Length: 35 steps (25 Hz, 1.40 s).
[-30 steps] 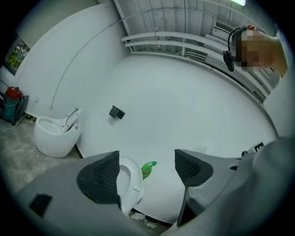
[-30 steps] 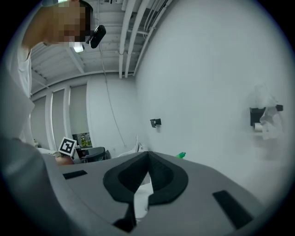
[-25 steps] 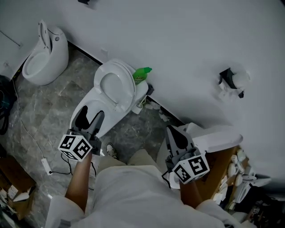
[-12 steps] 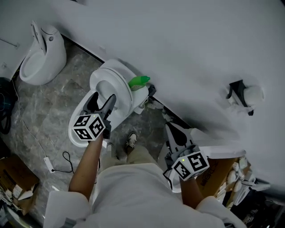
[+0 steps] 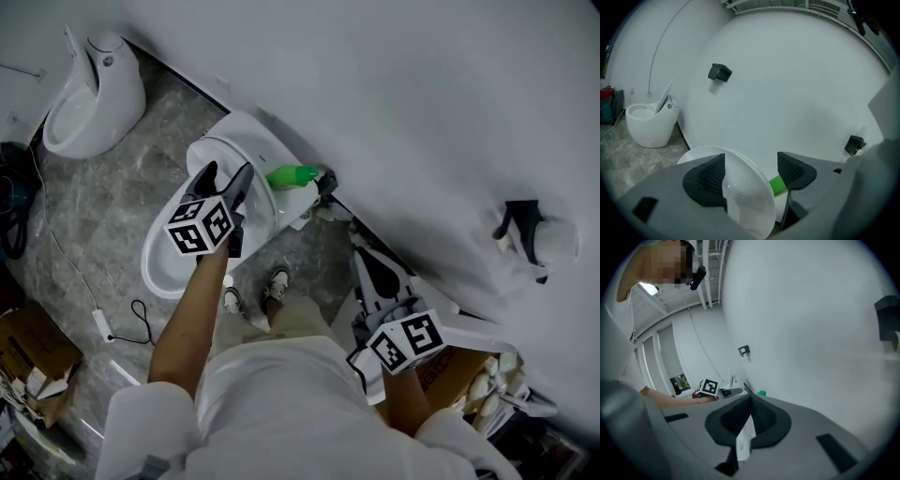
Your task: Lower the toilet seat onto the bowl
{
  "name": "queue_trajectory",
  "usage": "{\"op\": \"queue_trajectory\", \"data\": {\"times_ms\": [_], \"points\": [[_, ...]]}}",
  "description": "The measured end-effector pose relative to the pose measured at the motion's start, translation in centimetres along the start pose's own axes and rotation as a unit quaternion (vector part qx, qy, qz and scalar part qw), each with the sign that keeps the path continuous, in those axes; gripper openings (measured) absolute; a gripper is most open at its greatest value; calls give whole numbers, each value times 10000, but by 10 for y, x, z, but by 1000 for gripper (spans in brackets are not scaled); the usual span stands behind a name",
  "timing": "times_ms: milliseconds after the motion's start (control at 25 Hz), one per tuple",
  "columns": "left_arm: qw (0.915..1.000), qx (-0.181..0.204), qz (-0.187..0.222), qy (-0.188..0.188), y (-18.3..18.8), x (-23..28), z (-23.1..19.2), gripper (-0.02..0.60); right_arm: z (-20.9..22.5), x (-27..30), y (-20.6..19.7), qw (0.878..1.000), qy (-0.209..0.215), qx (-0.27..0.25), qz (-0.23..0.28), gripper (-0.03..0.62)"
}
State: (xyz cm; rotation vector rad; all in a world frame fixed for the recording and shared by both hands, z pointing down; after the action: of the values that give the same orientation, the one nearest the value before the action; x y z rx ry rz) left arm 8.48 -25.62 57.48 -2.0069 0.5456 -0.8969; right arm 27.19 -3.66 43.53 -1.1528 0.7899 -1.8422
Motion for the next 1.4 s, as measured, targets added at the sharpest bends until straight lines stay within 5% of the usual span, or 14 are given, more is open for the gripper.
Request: {"op": "queue_trajectory", "data": {"times_ms": [360,480,960,1400], "points": [[9992,2,-213,349,-7,29,-5,315,27,11,9,9999,32,89,-56,-2],[9989,53,-281,384,-10,30,-5,198,32,11,9,9999,44,115,-36,-3],[9989,-23,-312,338,-13,14,-8,183,32,8,9,9996,220,119,104,-2],[9995,-194,-110,216,-19,-55,-34,172,-21,9,-2,9986,481,-193,39,-2]]}}
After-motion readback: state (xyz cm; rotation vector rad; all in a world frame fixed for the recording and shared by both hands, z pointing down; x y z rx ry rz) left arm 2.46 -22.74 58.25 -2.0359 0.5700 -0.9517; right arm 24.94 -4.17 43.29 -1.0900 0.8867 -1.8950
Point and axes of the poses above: the fingertips, and each gripper's own axes: x forward along the fingers, z to its right, y out of its top, the point moved 4 cm from there along -x, backward along the fingers, and after that the axes turned 8 degrees about x, right-handed, at the moved point
